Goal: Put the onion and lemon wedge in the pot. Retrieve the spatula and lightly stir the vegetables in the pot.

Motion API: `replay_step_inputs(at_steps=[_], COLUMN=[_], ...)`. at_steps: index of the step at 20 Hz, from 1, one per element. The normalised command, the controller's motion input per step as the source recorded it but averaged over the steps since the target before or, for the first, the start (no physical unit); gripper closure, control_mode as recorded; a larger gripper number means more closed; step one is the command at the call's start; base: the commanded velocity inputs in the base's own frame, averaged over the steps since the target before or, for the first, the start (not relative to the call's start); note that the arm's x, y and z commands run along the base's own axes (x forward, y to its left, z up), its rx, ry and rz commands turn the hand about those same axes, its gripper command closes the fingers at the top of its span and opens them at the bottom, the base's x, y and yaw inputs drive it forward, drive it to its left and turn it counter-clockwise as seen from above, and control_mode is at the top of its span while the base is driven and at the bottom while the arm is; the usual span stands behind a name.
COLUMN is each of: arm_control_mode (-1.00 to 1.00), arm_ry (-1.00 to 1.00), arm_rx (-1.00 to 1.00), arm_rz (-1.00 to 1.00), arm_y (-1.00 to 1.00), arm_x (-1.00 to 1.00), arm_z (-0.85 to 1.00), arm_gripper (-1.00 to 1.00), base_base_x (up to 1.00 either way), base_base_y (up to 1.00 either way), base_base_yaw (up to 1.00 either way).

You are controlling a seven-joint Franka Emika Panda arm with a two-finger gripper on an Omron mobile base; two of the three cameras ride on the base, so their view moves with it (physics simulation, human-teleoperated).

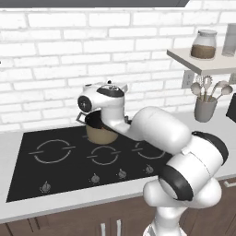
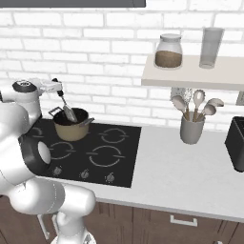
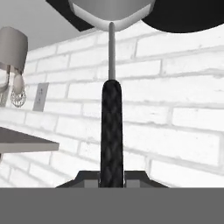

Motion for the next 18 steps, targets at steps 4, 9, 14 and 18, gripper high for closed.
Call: replay_step_inputs(at_steps=[4,9,14,18], arm_control_mode=[-1.0,-1.0,-1.0,-1.0], arm_ry=[-0.08,-0.02,0.0,-0.03], arm_rx=[-0.08,-0.07,-0.04,-0.03], arm_rz=[0.13,0.13,0.1,0.07], arm_y=[0.0,0.0,0.0,0.0], arm_x=[0.27,0.17,0.01,0.0], arm_z=[-0.07,-0.37,-0.44,-0.31], arm_gripper=[1.0,1.0,1.0,1.0], base_base_x=[0.0,0.0,0.0,0.0], base_base_y=[0.0,0.0,0.0,0.0], base_base_yaw=[0.0,0.0,0.0,0.0])
